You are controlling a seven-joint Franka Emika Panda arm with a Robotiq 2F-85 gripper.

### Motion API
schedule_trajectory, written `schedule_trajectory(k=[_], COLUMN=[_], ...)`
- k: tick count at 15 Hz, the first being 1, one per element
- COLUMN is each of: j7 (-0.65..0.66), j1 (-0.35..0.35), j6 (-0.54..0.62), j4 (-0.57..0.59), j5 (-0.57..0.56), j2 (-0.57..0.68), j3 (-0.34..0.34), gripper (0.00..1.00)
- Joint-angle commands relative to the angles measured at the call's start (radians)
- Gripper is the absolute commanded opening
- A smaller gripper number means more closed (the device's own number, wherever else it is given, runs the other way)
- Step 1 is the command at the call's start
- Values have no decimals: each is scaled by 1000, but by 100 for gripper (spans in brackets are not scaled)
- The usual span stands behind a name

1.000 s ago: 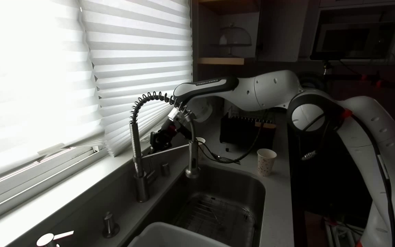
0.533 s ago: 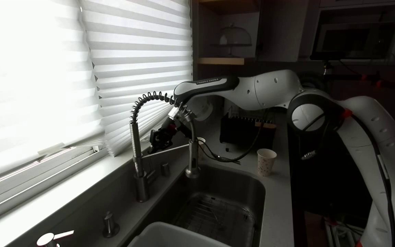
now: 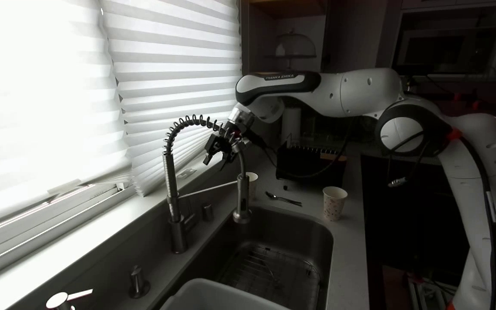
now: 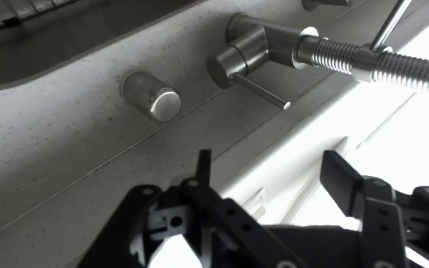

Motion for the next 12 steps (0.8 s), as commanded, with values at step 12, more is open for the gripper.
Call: schedule_trajectory(k=[12], j7=[45], j1=[22], j6=[-300], j4=[-132], j5=[-544], j2=[-350], j3=[-110], gripper=[100])
